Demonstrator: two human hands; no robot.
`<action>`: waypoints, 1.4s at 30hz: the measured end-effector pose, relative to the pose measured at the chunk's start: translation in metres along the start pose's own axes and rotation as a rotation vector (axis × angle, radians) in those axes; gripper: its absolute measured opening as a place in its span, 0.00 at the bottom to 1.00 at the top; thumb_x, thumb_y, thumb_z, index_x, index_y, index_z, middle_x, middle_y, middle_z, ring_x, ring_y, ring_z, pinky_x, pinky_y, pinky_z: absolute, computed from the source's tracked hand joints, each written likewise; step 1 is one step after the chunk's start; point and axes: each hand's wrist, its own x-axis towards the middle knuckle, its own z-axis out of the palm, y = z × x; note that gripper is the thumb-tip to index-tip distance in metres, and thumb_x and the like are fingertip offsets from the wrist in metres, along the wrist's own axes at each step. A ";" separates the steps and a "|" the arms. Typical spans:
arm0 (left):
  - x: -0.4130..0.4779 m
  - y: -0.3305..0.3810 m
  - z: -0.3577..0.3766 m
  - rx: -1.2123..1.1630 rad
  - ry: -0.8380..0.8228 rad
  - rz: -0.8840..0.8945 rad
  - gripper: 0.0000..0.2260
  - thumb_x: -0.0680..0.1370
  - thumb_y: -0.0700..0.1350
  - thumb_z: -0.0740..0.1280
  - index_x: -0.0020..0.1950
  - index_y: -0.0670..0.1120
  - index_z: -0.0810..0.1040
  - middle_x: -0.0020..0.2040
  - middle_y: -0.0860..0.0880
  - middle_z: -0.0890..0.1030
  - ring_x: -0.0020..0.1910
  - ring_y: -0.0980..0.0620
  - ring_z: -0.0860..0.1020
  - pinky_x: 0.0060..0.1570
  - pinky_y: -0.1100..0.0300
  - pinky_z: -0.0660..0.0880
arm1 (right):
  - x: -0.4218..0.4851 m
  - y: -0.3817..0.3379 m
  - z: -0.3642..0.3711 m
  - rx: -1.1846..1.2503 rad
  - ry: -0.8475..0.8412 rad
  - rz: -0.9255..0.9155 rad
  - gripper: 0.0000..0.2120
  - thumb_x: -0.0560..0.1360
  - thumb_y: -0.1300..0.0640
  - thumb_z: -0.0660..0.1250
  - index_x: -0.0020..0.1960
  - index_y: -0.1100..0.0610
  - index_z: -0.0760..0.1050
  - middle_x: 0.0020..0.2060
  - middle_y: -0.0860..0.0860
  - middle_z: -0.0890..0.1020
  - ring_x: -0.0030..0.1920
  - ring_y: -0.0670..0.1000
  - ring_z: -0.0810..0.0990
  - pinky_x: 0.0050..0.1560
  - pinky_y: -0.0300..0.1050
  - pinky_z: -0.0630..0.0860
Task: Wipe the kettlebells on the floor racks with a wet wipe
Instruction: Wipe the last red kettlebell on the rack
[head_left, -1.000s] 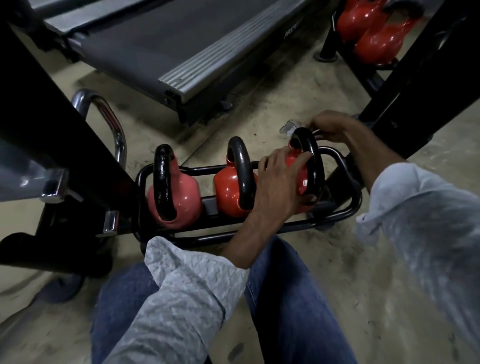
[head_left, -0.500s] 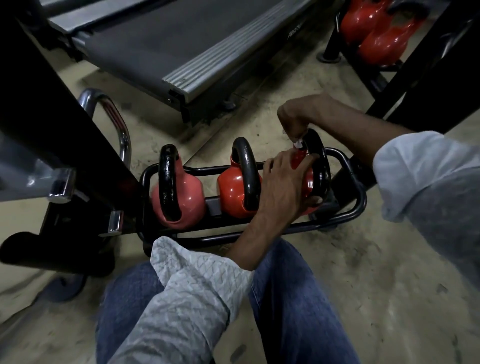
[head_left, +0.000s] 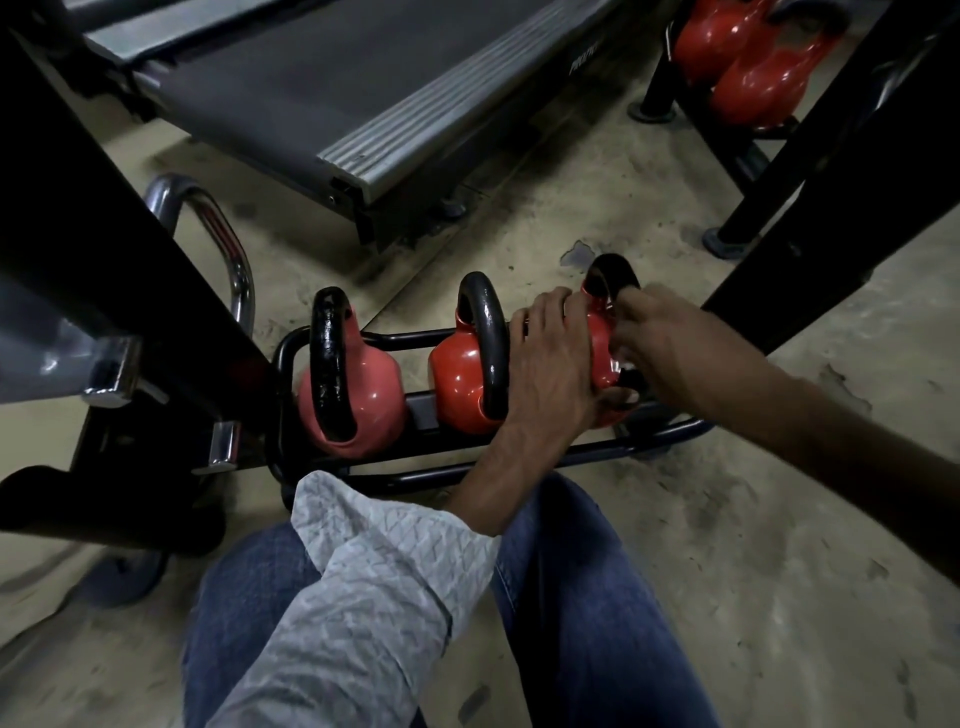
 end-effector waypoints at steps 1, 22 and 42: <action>0.000 0.000 0.000 -0.005 0.006 0.008 0.49 0.61 0.70 0.76 0.71 0.44 0.67 0.69 0.44 0.71 0.67 0.45 0.70 0.68 0.50 0.62 | -0.011 -0.004 0.002 0.020 0.015 -0.010 0.08 0.68 0.59 0.75 0.46 0.52 0.80 0.49 0.50 0.73 0.51 0.53 0.72 0.46 0.52 0.77; 0.006 0.003 -0.005 -0.098 -0.067 0.018 0.55 0.59 0.63 0.82 0.80 0.51 0.60 0.75 0.44 0.67 0.73 0.45 0.66 0.71 0.48 0.58 | 0.082 0.050 0.048 1.603 0.370 0.792 0.04 0.75 0.58 0.73 0.45 0.58 0.85 0.36 0.51 0.86 0.40 0.53 0.81 0.43 0.48 0.76; 0.015 -0.003 -0.013 -0.168 -0.284 0.102 0.45 0.70 0.46 0.77 0.82 0.49 0.56 0.79 0.37 0.58 0.77 0.40 0.60 0.74 0.43 0.54 | -0.056 -0.055 0.065 0.404 0.768 0.229 0.05 0.78 0.64 0.70 0.50 0.65 0.84 0.43 0.57 0.77 0.42 0.57 0.75 0.41 0.49 0.74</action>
